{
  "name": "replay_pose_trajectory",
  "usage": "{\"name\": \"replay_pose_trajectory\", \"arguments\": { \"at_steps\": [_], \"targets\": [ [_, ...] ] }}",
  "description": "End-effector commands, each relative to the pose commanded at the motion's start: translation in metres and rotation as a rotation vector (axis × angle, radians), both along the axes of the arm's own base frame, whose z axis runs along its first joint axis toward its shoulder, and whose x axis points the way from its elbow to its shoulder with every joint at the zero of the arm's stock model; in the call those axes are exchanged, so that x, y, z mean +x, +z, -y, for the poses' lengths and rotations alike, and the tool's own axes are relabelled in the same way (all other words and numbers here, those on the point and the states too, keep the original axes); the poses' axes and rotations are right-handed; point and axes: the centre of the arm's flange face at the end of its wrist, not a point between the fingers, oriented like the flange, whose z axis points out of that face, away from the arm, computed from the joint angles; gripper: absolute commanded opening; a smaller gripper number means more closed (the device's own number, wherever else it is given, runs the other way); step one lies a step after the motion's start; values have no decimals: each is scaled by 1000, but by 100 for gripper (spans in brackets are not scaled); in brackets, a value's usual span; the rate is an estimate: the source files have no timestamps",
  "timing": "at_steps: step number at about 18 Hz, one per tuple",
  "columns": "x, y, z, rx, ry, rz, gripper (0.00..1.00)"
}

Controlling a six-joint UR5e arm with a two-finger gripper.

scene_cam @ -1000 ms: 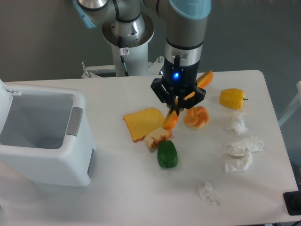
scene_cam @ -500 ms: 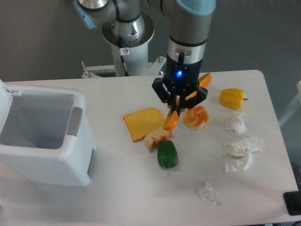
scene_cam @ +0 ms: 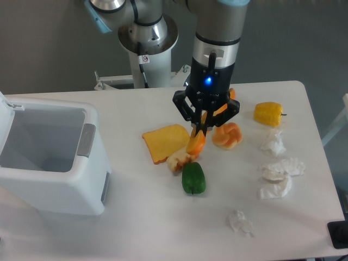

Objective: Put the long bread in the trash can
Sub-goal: 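Lift the long orange bread loaf up off the table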

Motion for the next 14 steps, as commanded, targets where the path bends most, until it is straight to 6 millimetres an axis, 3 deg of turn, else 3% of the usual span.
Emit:
{"name": "replay_pose_trajectory", "arguments": {
  "at_steps": [5,9,14],
  "targets": [
    [2,10,-5,102,4,27,0],
    [13,38,-10,218,103,12,0],
    [39,70,-6,304,52,19,0]
  ]
}}
